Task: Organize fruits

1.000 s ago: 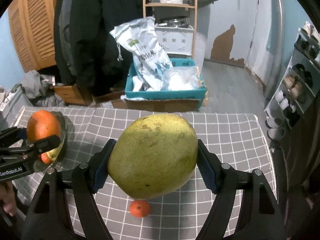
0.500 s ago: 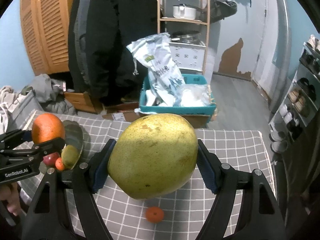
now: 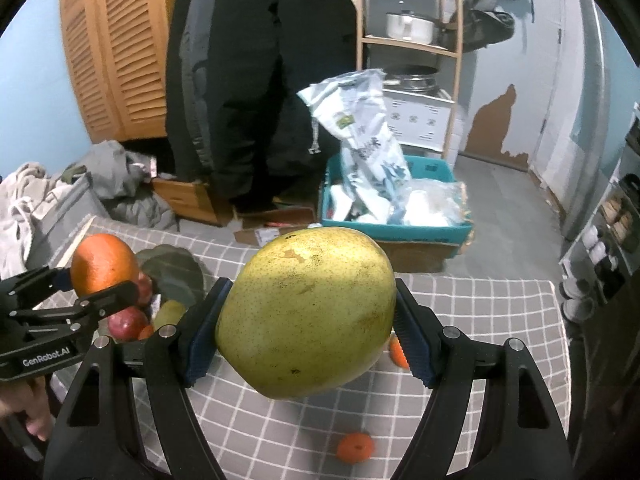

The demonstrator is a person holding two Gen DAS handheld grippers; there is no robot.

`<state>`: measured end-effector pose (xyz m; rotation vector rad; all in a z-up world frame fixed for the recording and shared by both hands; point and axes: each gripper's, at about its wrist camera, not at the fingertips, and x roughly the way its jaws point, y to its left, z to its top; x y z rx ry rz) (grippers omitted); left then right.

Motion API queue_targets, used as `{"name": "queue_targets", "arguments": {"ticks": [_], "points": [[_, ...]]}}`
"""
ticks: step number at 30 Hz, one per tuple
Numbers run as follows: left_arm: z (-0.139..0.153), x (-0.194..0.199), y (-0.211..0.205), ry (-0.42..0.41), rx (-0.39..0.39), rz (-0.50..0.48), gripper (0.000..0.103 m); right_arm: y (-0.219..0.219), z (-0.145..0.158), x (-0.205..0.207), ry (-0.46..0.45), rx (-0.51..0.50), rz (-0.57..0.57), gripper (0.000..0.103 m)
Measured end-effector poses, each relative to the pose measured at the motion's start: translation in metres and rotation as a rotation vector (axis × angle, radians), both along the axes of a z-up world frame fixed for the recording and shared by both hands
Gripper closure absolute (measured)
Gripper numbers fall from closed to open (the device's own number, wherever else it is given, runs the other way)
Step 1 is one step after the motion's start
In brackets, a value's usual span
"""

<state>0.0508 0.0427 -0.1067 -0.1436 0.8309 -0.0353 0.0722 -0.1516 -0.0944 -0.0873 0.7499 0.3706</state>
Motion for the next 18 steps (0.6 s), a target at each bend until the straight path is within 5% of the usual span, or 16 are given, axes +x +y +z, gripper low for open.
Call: {"name": "queue_targets", "arguments": {"ticks": [18], "points": [[-0.022, 0.002, 0.073, 0.051, 0.001, 0.133, 0.041, 0.095, -0.011, 0.021, 0.043, 0.006, 0.132, 0.026]]}}
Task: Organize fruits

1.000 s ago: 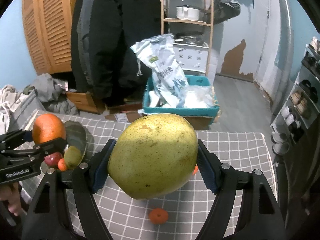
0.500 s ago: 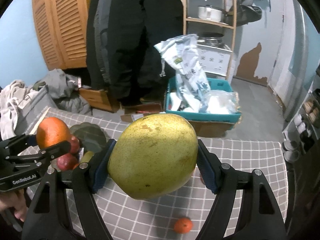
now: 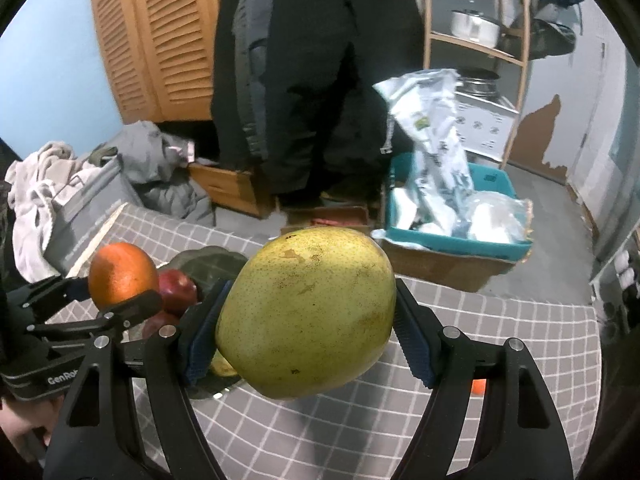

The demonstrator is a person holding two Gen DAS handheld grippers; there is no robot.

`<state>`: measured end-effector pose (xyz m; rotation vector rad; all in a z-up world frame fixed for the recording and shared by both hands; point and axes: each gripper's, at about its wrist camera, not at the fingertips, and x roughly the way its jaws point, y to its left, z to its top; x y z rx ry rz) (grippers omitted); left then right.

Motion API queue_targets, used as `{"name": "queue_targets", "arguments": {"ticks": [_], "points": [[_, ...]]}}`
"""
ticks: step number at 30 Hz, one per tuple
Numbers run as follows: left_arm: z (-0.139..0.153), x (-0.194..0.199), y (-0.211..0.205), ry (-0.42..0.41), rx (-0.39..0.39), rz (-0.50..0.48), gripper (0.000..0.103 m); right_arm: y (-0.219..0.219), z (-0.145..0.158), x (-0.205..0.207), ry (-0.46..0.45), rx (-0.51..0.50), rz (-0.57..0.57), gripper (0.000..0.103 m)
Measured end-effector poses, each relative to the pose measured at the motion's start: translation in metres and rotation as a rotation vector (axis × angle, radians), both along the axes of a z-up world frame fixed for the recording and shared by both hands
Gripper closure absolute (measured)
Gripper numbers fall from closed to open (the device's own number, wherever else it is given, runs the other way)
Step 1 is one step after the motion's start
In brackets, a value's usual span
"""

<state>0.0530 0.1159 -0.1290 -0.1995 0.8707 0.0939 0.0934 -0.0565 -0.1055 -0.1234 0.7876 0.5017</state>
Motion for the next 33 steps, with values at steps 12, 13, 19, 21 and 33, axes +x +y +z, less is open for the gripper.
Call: {"name": "queue_targets", "arguments": {"ticks": [12, 13, 19, 21, 33], "points": [[-0.049, 0.013, 0.033, 0.112, -0.044, 0.058, 0.041, 0.052, -0.035, 0.018, 0.086, -0.002, 0.066, 0.026], [-0.055, 0.015, 0.036, 0.125, -0.049, 0.062, 0.041, 0.055, -0.039, 0.02, 0.093, -0.006, 0.07, 0.026], [-0.077, 0.021, 0.042, 0.171, -0.058, 0.07, 0.04, 0.067, -0.059, 0.024, 0.132, -0.021, 0.086, 0.026], [-0.082, 0.023, 0.043, 0.184, -0.065, 0.07, 0.04, 0.069, -0.065, 0.026, 0.145, -0.025, 0.088, 0.026], [-0.092, 0.029, 0.042, 0.218, -0.057, 0.052, 0.028, 0.071, -0.075, 0.037, 0.186, -0.016, 0.073, 0.026]]}}
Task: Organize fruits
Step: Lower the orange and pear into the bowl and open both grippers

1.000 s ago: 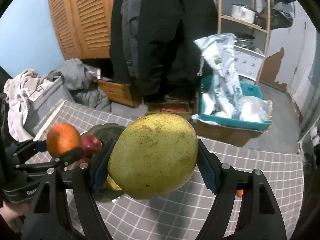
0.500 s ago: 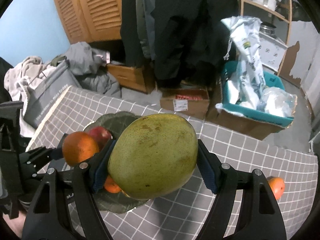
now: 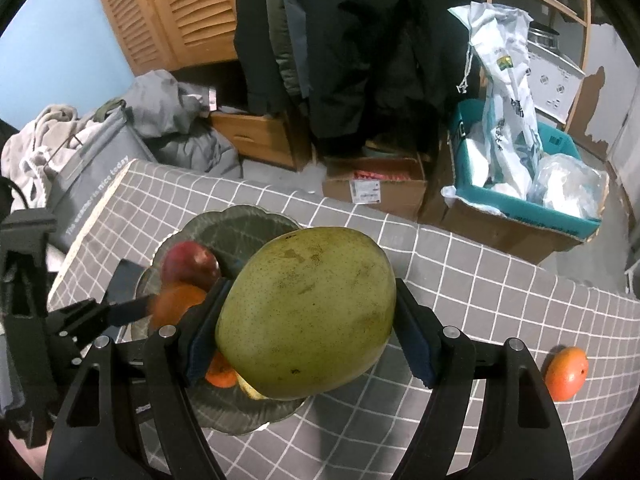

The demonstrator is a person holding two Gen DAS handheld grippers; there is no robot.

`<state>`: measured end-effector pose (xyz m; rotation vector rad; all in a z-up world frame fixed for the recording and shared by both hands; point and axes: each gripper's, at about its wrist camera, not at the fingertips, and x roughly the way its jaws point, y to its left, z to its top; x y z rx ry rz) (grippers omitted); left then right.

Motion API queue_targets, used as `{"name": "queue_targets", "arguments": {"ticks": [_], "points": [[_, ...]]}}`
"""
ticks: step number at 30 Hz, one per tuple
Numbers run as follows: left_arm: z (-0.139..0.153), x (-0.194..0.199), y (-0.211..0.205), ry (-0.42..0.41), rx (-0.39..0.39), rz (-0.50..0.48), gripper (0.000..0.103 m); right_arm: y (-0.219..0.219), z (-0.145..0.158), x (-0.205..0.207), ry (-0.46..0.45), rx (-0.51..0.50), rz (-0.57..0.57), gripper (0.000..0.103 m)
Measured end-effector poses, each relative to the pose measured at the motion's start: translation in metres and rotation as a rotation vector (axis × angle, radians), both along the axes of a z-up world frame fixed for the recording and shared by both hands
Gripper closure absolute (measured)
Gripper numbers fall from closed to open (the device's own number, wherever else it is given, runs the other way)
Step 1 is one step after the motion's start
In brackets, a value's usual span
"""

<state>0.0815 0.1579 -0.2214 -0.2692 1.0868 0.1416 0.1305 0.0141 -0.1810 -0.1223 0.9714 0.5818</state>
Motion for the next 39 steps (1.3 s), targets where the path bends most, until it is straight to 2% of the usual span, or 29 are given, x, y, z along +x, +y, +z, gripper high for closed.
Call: {"name": "queue_targets", "arguments": {"ticks": [1, 2, 10, 17, 30, 35, 39], "points": [[0.003, -0.001, 0.001, -0.012, 0.006, 0.004, 0.023, 0.0, 0.0, 0.001, 0.002, 0.003, -0.001, 0.026], [0.006, -0.001, 0.002, -0.022, 0.016, 0.01, 0.022, 0.001, 0.0, 0.002, 0.005, 0.005, -0.001, 0.026], [0.015, -0.008, 0.027, -0.048, 0.009, 0.099, 0.022, 0.017, -0.009, 0.011, 0.02, -0.005, 0.027, 0.026], [0.017, -0.015, 0.051, -0.061, 0.003, 0.184, 0.022, 0.037, -0.035, 0.016, 0.062, -0.039, 0.072, 0.026], [0.014, -0.028, 0.073, -0.045, -0.002, 0.242, 0.022, 0.066, -0.071, 0.019, 0.156, -0.083, 0.121, 0.025], [0.014, -0.03, 0.076, -0.045, -0.002, 0.248, 0.022, 0.069, -0.07, 0.018, 0.142, -0.085, 0.126, 0.023], [0.016, -0.03, 0.077, -0.045, -0.002, 0.253, 0.021, 0.068, -0.059, 0.017, 0.11, -0.056, 0.125, 0.018]]}}
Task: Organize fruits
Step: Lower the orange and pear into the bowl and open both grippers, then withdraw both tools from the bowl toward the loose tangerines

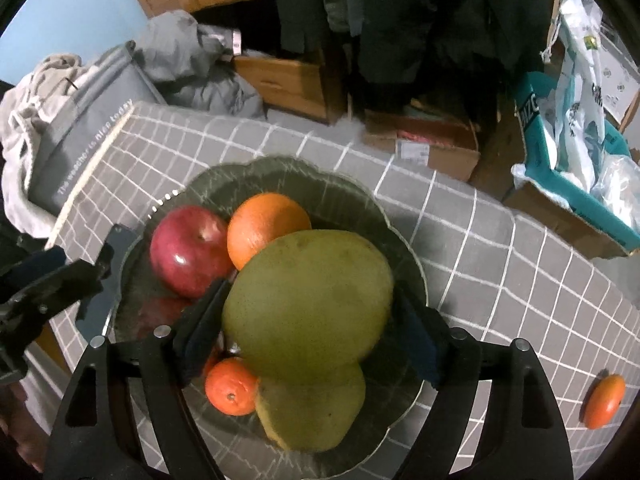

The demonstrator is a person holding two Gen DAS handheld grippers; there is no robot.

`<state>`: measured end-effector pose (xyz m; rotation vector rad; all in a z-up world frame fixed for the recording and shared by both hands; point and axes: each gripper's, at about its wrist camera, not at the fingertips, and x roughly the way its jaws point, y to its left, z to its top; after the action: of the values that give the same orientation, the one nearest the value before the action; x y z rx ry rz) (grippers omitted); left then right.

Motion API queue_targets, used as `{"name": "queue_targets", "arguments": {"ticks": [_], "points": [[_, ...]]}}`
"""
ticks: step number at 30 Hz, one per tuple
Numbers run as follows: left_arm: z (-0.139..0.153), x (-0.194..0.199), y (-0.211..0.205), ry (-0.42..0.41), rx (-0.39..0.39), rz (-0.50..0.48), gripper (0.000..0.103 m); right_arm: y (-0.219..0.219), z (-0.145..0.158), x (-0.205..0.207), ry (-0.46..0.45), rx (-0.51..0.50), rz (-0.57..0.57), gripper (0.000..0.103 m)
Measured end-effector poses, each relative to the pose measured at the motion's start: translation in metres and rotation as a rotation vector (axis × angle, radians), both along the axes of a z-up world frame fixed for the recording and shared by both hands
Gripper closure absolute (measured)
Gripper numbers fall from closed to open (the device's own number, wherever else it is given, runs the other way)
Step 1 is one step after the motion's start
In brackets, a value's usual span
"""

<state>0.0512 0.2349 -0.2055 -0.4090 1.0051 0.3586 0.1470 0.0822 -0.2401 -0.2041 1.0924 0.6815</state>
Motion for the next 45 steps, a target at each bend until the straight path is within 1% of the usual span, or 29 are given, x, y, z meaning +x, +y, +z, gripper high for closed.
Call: {"name": "queue_targets", "arguments": {"ticks": [3, 7, 14, 18, 24, 30, 37, 39, 44, 45], "points": [[0.003, 0.0, -0.002, -0.006, 0.0, 0.001, 0.018, -0.004, 0.012, 0.001, -0.018, 0.02, -0.007, 0.017], [0.01, -0.001, -0.006, -0.022, 0.005, -0.011, 0.018, -0.014, 0.028, 0.001, -0.036, 0.041, -0.031, 0.017], [0.03, -0.007, -0.018, -0.065, 0.008, -0.032, 0.018, -0.039, 0.062, -0.007, -0.111, 0.061, -0.074, 0.017], [0.045, -0.011, -0.027, -0.095, 0.023, -0.051, 0.017, -0.053, 0.079, -0.012, -0.148, 0.055, -0.095, 0.017], [0.067, -0.018, -0.041, -0.132, 0.052, -0.072, 0.016, -0.076, 0.107, -0.026, -0.239, 0.035, -0.116, 0.017], [0.086, -0.022, -0.058, -0.159, 0.088, -0.098, 0.014, -0.101, 0.133, -0.039, -0.293, 0.034, -0.135, 0.017], [0.102, -0.026, -0.087, -0.176, 0.123, -0.156, 0.013, -0.133, 0.157, -0.056, -0.343, 0.039, -0.166, 0.017], [0.108, -0.026, -0.095, -0.185, 0.129, -0.177, 0.012, -0.145, 0.162, -0.061, -0.352, 0.044, -0.175, 0.017], [0.125, -0.031, -0.118, -0.219, 0.16, -0.217, 0.003, -0.175, 0.17, -0.074, -0.369, 0.046, -0.207, 0.017], [0.128, -0.031, -0.121, -0.226, 0.166, -0.223, 0.003, -0.181, 0.171, -0.075, -0.371, 0.045, -0.213, 0.017]]}}
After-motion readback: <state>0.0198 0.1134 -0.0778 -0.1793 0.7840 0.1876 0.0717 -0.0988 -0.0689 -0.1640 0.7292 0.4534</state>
